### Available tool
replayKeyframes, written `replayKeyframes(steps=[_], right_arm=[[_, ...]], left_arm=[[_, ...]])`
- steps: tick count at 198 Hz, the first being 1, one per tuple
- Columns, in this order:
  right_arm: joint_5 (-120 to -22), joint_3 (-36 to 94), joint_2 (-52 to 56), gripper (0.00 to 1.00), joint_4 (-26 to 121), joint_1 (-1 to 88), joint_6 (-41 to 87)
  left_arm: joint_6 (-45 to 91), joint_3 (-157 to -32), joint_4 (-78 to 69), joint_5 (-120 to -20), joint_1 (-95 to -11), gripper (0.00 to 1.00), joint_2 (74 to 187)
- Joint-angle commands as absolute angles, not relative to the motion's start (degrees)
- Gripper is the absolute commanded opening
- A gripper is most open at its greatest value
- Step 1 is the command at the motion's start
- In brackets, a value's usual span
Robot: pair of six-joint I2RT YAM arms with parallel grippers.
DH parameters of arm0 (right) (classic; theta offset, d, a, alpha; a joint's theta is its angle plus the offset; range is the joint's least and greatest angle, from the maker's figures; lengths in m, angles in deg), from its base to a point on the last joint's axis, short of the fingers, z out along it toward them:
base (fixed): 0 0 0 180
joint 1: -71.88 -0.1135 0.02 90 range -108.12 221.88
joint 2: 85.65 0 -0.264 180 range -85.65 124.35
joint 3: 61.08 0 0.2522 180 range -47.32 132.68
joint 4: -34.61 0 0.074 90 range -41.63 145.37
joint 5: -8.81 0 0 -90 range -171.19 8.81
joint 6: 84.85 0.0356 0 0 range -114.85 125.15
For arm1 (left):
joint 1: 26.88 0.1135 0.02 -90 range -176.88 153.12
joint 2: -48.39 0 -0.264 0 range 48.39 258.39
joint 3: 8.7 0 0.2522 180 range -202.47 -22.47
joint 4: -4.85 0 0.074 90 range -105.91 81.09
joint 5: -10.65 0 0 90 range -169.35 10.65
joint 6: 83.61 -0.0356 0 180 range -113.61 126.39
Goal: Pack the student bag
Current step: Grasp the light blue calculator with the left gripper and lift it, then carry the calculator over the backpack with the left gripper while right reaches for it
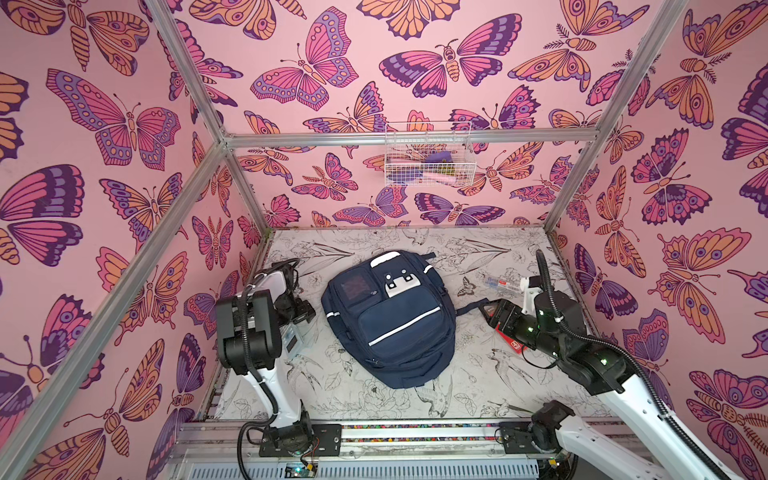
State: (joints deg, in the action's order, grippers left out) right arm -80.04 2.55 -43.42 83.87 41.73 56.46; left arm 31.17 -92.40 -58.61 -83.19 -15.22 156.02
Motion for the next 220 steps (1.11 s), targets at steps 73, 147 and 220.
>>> replayKeyframes(steps=[73, 147, 220], right_arm=[[-82.06, 2.16, -45.71, 0.75, 87.18, 41.47, 54.72], [-81.49, 0.60, -46.11, 0.71, 86.25, 41.48, 55.16], [-83.13, 3.52, -31.33, 0.59, 72.53, 22.50, 50.06]], left_arm=[[31.79, -90.66, -56.31, -76.70, -13.60, 0.82, 158.83], [32.06, -90.76, -56.59, -76.27, -13.60, 0.52, 155.77], [33.04, -89.97, -55.19, -66.73, -18.96, 0.14, 146.03]])
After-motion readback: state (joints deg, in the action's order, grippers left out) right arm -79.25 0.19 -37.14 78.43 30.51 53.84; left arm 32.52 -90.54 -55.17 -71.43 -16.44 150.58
